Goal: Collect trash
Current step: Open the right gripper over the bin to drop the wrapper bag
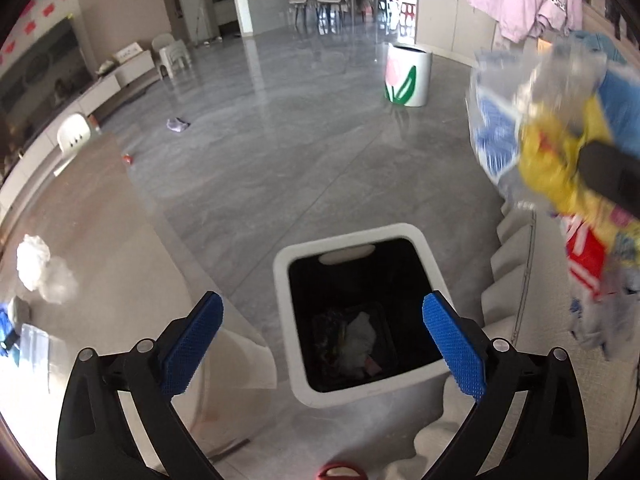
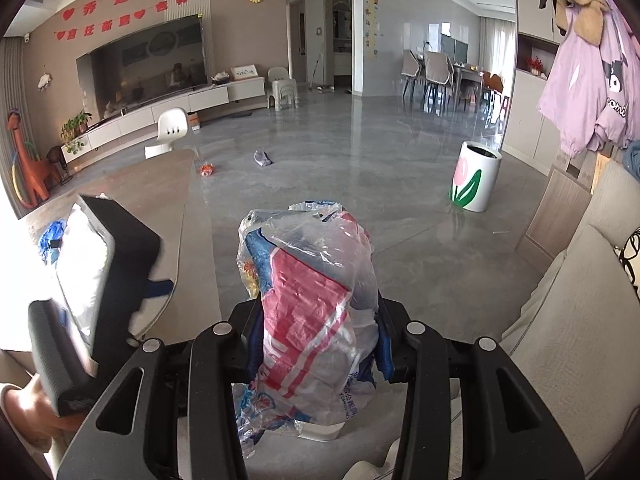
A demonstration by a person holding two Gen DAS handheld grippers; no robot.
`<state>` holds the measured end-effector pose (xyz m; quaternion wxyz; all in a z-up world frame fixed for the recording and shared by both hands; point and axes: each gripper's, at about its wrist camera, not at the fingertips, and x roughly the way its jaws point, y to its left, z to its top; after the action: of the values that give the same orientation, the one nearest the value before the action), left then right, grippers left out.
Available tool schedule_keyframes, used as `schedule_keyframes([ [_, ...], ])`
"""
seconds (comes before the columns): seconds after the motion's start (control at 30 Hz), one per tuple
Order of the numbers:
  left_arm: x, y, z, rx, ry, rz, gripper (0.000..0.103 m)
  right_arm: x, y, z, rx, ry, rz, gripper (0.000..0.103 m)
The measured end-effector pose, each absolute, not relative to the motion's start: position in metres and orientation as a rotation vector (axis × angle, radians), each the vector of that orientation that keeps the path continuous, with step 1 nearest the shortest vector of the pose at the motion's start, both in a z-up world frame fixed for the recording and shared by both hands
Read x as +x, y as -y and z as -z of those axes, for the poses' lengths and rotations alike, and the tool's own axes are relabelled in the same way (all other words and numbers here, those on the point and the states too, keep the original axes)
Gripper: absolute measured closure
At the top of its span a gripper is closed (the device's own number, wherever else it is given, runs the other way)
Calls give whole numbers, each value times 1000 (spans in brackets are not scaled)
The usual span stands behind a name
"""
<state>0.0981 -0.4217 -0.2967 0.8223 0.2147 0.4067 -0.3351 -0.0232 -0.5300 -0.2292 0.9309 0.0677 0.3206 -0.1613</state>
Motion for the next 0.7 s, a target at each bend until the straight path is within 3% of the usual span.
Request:
schedule_keyframes([
  [0.47,136,339,242,261,-829,532,5,30,521,298,160,-785,258,56],
  [0.53,137,330,239,240,-820,519,5,40,521,312,134,-842,237,43],
  [0.6,139,320,238,226,-816,505,5,47,520,323,101,-877,231,6],
  [0.7,141,309,236,221,-807,476,5,50,516,330,63,-911,228,4],
])
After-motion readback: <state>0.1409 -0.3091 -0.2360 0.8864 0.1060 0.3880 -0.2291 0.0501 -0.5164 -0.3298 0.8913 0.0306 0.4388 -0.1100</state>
